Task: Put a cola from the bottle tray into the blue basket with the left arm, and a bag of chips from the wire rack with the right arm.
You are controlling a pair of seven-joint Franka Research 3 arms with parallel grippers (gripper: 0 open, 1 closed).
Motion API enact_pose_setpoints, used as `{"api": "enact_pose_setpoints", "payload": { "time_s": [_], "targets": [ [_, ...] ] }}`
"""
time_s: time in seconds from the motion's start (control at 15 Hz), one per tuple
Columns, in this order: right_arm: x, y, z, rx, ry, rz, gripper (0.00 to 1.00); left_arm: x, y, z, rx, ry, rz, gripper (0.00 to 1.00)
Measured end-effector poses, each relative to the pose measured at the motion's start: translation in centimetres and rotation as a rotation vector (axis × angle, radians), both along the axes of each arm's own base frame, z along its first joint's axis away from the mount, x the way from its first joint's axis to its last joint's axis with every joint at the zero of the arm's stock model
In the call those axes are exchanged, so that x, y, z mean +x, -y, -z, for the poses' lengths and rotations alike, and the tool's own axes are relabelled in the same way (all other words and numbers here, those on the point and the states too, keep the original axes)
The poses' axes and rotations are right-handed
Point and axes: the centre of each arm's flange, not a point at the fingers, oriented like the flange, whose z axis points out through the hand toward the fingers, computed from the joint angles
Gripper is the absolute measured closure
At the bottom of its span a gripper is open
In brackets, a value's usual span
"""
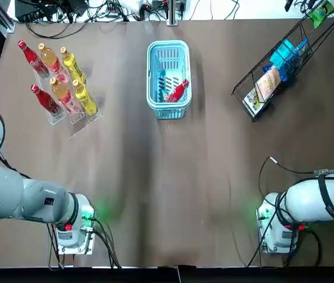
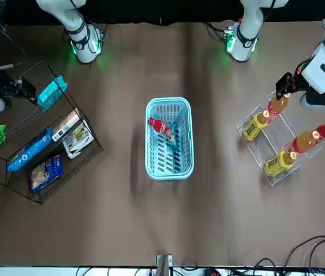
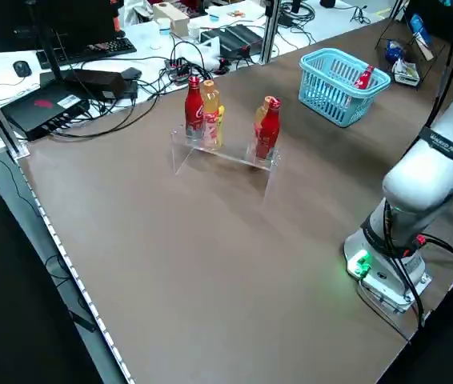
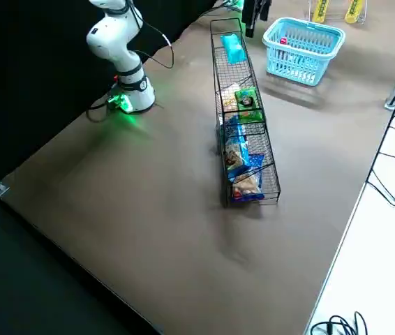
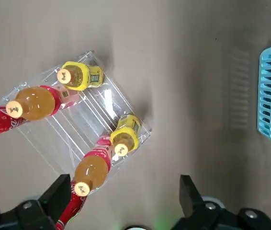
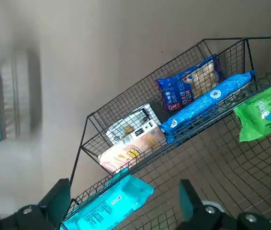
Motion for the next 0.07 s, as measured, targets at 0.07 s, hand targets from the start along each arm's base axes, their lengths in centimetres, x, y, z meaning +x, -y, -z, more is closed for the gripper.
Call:
{"api": "enact_pose_setpoints", "payload": {
  "time_s": [0.07],
  "targets": [
    [0.01,0.04,-0.01,0.0,0.001,0.001,0.0,0.0,-0.01,0.0,0.0,0.0,-0.003,0.0]
  ]
}}
